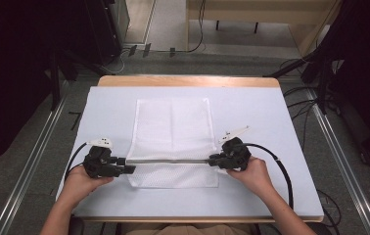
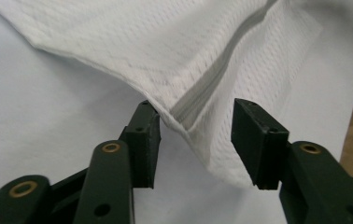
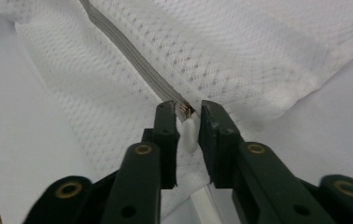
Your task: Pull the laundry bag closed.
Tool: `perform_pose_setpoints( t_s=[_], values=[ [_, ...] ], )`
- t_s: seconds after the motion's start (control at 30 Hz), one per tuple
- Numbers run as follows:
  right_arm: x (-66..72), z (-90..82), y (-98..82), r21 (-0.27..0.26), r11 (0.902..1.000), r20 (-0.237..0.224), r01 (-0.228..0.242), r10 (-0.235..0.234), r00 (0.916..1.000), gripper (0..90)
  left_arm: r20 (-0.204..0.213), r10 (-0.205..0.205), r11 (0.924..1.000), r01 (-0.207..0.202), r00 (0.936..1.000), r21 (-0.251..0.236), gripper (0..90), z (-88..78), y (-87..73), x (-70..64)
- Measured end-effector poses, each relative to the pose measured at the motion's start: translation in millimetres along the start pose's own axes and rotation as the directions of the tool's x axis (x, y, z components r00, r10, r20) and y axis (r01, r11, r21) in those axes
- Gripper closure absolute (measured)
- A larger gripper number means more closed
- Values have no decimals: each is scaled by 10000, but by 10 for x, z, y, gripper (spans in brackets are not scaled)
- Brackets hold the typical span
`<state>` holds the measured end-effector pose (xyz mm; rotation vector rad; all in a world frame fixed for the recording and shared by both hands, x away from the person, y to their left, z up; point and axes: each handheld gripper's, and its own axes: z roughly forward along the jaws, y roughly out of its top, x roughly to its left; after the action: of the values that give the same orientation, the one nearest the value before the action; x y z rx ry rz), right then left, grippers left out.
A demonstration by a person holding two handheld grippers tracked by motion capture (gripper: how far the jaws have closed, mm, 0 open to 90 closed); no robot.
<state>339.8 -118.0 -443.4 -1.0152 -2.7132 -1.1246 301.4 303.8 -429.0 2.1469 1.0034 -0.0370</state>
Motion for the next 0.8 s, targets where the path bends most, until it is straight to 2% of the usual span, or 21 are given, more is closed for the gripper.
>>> perform_pose_setpoints(
  t_s=[0.2,0.33,0.47,0.57,0.67,0.8],
  values=[
    [-32,-54,18,-558,9984,340,43,-24,9994,546,-403,-40,9992,25,9992,-388,411,-1,10,22],
    [-77,-121,25,-830,9965,412,-21,55,9991,542,-665,-59,9986,23,9978,-532,392,-5,14,39],
    [-145,-203,26,-1209,9926,659,-73,154,9977,470,-952,-340,9978,285,9949,-592,387,-27,5,105],
    [-209,-245,19,-1219,9923,773,-216,312,9965,460,-1116,-587,9960,506,9920,-735,384,-54,-2,146],
    [-257,-287,4,-1270,9914,914,-311,429,9949,458,-1215,-661,9943,551,9904,-915,383,-73,-1,166],
    [-334,-354,-22,-1396,9887,1080,-539,693,9917,462,-1268,-788,9938,680,9888,-879,379,-80,-2,191]
  ],
)
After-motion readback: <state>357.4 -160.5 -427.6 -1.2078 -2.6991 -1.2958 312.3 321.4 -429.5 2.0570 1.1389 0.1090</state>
